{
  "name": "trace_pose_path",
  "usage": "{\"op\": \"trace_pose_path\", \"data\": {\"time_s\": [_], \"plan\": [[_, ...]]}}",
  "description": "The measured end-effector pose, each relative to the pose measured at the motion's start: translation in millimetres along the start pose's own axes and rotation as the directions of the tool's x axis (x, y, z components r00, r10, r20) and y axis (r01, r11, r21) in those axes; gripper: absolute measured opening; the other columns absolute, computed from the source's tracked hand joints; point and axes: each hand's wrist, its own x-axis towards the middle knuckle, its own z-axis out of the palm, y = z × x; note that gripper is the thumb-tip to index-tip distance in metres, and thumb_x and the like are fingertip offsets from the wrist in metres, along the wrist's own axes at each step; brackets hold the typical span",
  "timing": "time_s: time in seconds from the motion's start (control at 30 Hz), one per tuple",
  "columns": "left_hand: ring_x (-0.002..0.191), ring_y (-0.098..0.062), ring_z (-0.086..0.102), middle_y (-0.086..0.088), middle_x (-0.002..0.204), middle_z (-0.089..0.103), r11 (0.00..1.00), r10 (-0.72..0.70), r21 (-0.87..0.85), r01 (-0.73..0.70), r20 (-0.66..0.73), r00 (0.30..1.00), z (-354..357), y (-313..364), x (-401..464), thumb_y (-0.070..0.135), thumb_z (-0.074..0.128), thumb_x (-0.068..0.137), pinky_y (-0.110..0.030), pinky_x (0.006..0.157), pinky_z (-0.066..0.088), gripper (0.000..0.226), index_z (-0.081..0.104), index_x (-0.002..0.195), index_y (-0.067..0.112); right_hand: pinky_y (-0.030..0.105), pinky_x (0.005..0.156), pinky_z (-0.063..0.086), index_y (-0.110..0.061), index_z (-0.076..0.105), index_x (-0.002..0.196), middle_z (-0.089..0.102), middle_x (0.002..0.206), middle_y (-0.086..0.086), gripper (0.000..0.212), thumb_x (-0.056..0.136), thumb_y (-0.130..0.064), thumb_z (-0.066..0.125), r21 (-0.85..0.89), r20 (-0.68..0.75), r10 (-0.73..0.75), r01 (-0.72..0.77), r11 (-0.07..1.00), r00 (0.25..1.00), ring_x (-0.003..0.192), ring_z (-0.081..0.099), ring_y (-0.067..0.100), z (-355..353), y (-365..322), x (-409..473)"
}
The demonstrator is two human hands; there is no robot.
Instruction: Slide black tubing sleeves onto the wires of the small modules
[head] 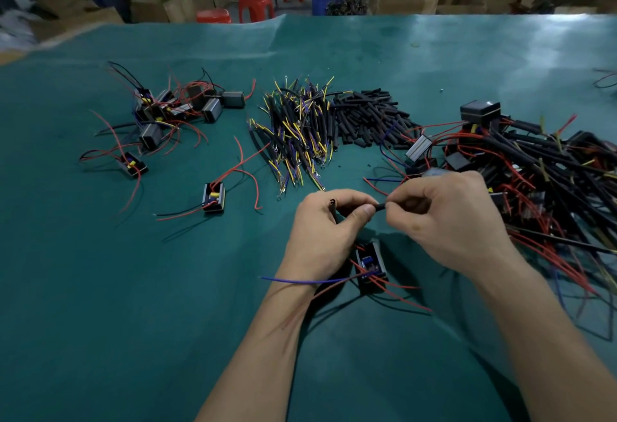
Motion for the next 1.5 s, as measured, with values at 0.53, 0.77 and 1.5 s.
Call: {"op": "trace_pose_path", "data": {"time_s": [0.53, 0.77, 1.5], "plan": [[0.074, -0.005, 0.064, 0.005, 0.078, 0.075, 1.0, 0.007, -0.01, -0.007, 0.053, 0.999, -0.6, 0.8, -0.2, 0.01, 0.074, 0.088, -0.027, 0.076, 0.051, 0.007, 0.08, 0.089, 0.013, 0.04, 0.06, 0.049, -0.017, 0.067, 0.066, 0.055, 0.055, -0.008, 0.022, 0.073, -0.037, 0.064, -0.014, 0.082, 0.025, -0.024, 1.0, 0.996, 0.058, 0.054, 0.017, 6.6, -5.0, 0.8], [0.076, -0.001, 0.064, 0.006, 0.079, 0.074, 0.998, 0.024, 0.059, -0.027, 0.051, 0.998, -1.2, 1.7, 1.6, 0.01, 0.075, 0.088, -0.019, 0.077, 0.047, 0.006, 0.081, 0.09, 0.012, 0.036, 0.058, 0.045, -0.016, 0.064, 0.064, 0.051, 0.055, -0.011, 0.022, 0.074, -0.036, 0.066, -0.02, 0.076, 0.015, -0.013, 1.0, 0.997, 0.058, 0.051, 0.01, 6.7, -2.6, 1.4], [0.077, -0.015, 0.068, 0.001, 0.076, 0.075, 0.999, -0.036, 0.02, 0.037, -0.052, 0.998, -1.5, 0.6, 1.3, 0.011, 0.074, 0.087, -0.04, 0.082, 0.056, 0.007, 0.079, 0.085, 0.016, 0.026, 0.056, 0.049, -0.027, 0.075, 0.071, 0.07, 0.061, -0.002, 0.02, 0.083, -0.011, 0.082, 0.29, 0.116, 0.089, -0.12, 0.95, 0.989, 0.053, 0.062, 0.015, 6.0, 8.4, 2.6]]}}
